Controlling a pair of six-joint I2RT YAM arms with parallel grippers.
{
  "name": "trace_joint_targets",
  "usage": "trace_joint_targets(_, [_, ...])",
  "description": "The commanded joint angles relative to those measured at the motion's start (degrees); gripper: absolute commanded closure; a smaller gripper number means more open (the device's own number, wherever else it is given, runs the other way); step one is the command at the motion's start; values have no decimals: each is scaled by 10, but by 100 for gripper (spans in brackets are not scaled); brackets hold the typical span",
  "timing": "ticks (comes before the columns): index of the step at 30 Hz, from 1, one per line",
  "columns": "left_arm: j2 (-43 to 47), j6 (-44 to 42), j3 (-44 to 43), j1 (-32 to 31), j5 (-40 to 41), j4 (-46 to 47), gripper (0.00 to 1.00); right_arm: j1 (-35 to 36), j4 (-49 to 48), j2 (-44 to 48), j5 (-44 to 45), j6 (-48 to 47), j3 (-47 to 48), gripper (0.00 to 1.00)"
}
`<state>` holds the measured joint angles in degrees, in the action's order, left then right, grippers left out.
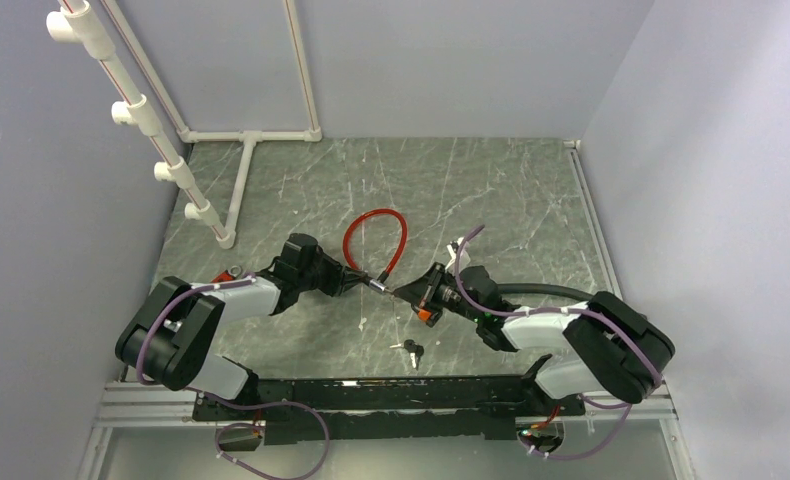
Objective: Unlock with the key
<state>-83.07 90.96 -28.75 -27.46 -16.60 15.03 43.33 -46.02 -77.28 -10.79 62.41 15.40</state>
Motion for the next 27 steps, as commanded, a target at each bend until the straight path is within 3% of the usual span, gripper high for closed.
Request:
trace_joint_targets(1, [20,-2,-16,-2,-6,37,100,3,-33,-13,4,-4,14,100])
trace_joint_targets(27, [20,4,-15,-6,-9,44,100,4,-40,-27,14,-18,24,100])
